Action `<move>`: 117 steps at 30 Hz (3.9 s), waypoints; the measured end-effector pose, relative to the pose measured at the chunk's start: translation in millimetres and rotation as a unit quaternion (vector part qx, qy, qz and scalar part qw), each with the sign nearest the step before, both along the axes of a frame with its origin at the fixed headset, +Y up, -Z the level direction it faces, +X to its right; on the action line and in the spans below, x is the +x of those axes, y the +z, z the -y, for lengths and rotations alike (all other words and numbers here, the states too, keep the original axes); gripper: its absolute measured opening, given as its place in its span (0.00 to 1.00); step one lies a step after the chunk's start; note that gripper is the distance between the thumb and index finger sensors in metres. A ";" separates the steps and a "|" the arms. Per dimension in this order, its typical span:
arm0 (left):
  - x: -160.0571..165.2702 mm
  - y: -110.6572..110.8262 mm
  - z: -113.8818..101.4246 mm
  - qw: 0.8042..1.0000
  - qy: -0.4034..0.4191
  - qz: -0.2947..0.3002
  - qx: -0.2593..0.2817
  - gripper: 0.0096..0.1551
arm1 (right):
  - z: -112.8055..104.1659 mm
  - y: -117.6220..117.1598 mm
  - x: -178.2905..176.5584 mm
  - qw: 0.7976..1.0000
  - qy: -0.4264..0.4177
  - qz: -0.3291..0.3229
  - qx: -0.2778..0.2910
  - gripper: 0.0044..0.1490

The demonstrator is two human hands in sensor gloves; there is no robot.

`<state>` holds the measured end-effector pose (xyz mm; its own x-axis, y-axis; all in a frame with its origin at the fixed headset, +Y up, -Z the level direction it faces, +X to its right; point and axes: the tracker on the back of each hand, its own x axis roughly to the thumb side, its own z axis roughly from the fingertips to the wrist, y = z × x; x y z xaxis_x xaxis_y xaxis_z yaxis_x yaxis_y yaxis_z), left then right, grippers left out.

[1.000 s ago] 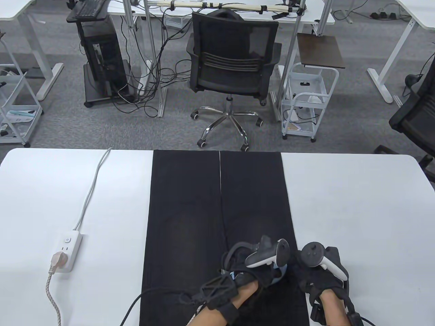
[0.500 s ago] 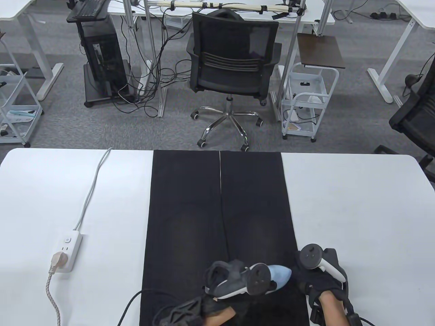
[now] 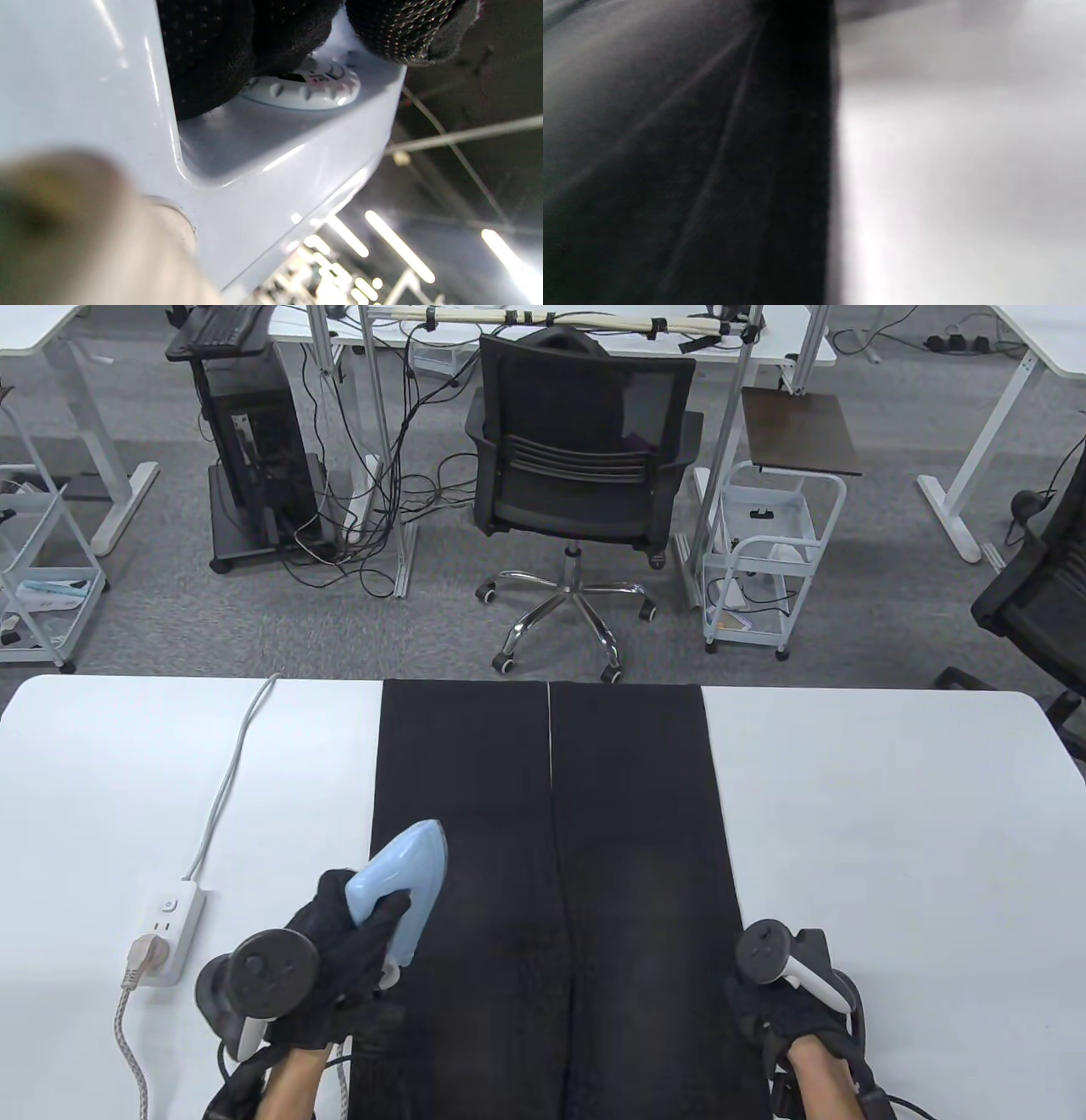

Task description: Iron trousers with electric iron on table

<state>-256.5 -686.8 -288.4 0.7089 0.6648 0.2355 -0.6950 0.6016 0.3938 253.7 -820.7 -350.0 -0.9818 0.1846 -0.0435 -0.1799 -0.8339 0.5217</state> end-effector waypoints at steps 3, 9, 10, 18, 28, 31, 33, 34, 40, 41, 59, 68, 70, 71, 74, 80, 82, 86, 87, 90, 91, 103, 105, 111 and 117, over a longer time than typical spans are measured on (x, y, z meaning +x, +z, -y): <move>-11.8 -3.7 12.1 1.000 0.002 -0.004 -0.021 0.30 | -11.4 -1.2 -20.2 0.999 -0.003 -0.010 0.039 0.45; -4.4 -8.8 22.9 0.998 -0.044 -0.025 -0.034 0.30 | -40.4 -8.4 -101.5 0.990 -0.006 -0.099 0.099 0.45; -1.9 -10.2 25.8 0.997 -0.055 -0.023 -0.040 0.30 | -42.1 -12.5 -128.2 0.987 -0.011 -0.125 0.100 0.45; -2.2 -15.2 37.8 0.993 -0.085 -0.033 -0.069 0.30 | -13.2 -42.3 -233.5 0.978 0.017 -0.198 0.063 0.47; -4.6 -21.2 44.3 0.993 -0.077 -0.028 -0.083 0.30 | 17.1 -18.3 -243.7 0.978 0.055 -0.200 0.028 0.45; -4.9 -20.3 43.4 0.993 -0.078 -0.029 -0.081 0.30 | 16.4 5.6 -244.2 0.978 0.047 -0.201 0.026 0.46; -5.7 -20.3 43.5 0.994 -0.074 -0.029 -0.080 0.30 | 15.2 23.1 -244.1 0.975 0.054 -0.213 0.020 0.47; -5.8 -20.3 43.6 0.994 -0.074 -0.029 -0.080 0.30 | 14.4 30.8 -243.9 0.973 0.061 -0.221 0.018 0.47; -5.9 -20.5 43.8 0.994 -0.074 -0.029 -0.080 0.30 | 2.0 68.8 -242.0 0.958 0.085 -0.272 -0.029 0.51; -5.9 -20.4 43.7 0.994 -0.074 -0.029 -0.080 0.30 | -1.1 67.2 -241.8 0.959 0.081 -0.268 -0.031 0.52; -10.0 -17.9 43.8 0.993 -0.071 -0.037 -0.088 0.30 | 10.2 -79.5 -242.7 0.991 0.042 -0.123 0.036 0.46; 0.5 -11.4 38.0 0.993 -0.091 -0.019 -0.078 0.30 | 11.0 -32.9 -236.7 0.983 0.074 -0.167 0.036 0.46; 6.9 -8.9 35.3 0.992 -0.103 -0.008 -0.076 0.30 | 10.8 -15.4 -233.6 0.980 0.075 -0.179 0.034 0.47; 9.1 -8.3 34.5 0.991 -0.108 -0.003 -0.077 0.30 | 10.4 -10.3 -232.7 0.979 0.076 -0.184 0.030 0.47; 20.2 -6.5 32.0 0.988 -0.132 0.016 -0.083 0.30 | 8.8 9.9 -229.2 0.976 0.086 -0.201 0.019 0.49; 44.3 -5.8 33.2 0.971 -0.190 0.077 -0.121 0.31 | 0.0 50.3 -226.1 0.960 0.113 -0.257 -0.021 0.52; 52.5 -5.0 33.8 0.964 -0.213 0.093 -0.131 0.31 | -6.8 56.7 -226.2 0.955 0.122 -0.268 -0.029 0.53; 72.6 -3.9 38.2 0.940 -0.281 0.119 -0.150 0.31 | -21.7 50.4 -222.0 0.969 0.083 -0.225 0.053 0.49; 79.8 -4.2 40.5 0.929 -0.309 0.128 -0.158 0.31 | -23.6 46.0 -219.0 0.970 0.072 -0.216 0.084 0.48; 99.0 -6.7 49.7 0.898 -0.379 0.131 -0.180 0.31 | -19.4 31.2 -207.1 0.965 0.079 -0.223 0.109 0.47; 103.7 -8.6 53.0 0.891 -0.393 0.130 -0.186 0.31 | -16.7 29.2 -204.7 0.968 0.073 -0.218 0.103 0.47; 123.4 -123.0 73.6 0.845 -0.418 0.081 -0.322 0.32 | 3.3 25.0 -202.8 0.971 0.067 -0.228 0.010 0.48; 122.2 -150.4 72.8 0.847 -0.409 0.060 -0.335 0.32 | 2.8 24.8 -202.9 0.972 0.066 -0.227 0.007 0.48; 112.2 -218.1 71.1 0.848 -0.386 0.010 -0.363 0.32 | 2.8 24.6 -203.3 0.972 0.067 -0.227 0.001 0.48; 100.1 -252.6 70.6 0.849 -0.366 -0.030 -0.381 0.32 | 2.3 24.1 -203.7 0.971 0.069 -0.227 -0.005 0.48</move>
